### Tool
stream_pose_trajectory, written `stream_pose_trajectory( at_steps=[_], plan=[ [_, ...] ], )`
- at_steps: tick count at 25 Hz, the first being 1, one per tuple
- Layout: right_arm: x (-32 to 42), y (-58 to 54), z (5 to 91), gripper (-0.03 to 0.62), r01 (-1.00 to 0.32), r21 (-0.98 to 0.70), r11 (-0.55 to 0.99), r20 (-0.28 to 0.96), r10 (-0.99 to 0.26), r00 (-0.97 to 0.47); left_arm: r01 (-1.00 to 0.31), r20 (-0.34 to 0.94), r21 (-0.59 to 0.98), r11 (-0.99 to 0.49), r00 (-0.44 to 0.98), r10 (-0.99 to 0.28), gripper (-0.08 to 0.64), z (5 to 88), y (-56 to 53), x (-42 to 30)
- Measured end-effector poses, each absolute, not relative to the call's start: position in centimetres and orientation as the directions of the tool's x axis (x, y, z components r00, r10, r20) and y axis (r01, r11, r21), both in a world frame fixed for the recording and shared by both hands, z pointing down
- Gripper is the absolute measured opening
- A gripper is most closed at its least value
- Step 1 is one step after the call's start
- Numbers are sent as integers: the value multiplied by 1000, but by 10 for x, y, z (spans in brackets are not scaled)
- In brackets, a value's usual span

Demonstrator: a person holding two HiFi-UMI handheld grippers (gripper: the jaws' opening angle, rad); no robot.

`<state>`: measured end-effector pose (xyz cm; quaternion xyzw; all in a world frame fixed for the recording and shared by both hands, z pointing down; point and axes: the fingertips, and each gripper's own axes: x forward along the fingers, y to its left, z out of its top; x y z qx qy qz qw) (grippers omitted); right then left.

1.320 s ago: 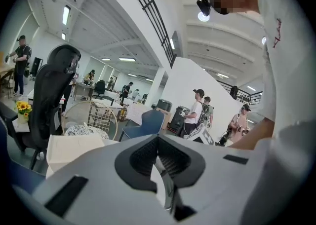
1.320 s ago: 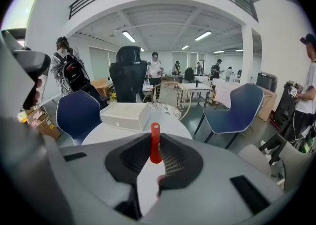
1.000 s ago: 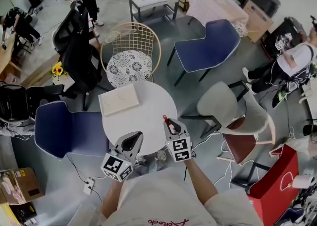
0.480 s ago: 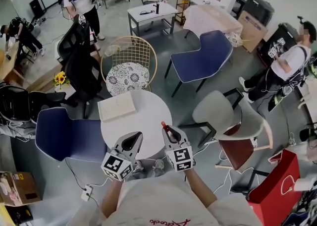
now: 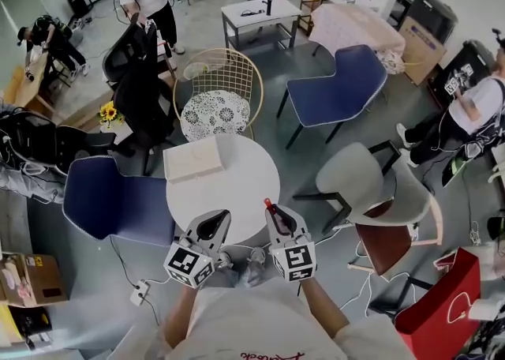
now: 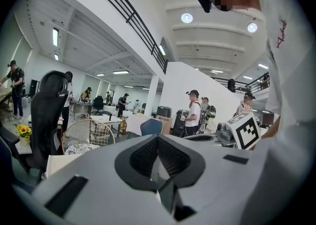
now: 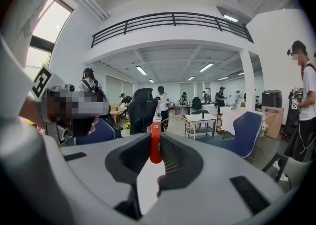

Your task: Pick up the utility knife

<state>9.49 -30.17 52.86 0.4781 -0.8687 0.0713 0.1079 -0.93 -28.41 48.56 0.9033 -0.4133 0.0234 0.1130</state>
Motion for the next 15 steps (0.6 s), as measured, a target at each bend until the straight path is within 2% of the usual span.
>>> stream_pose_trajectory(
  at_steps=[9, 15],
  plan=[
    [78, -270, 524, 66, -839, -34, 543, 249, -808, -533, -739, 114, 190, -646, 670, -733, 12, 482, -264, -7],
    [54, -238, 522, 66, -836, -8, 548, 247, -809, -532, -737, 105, 196, -647, 672, -733, 14, 486, -227, -31]
  ],
)
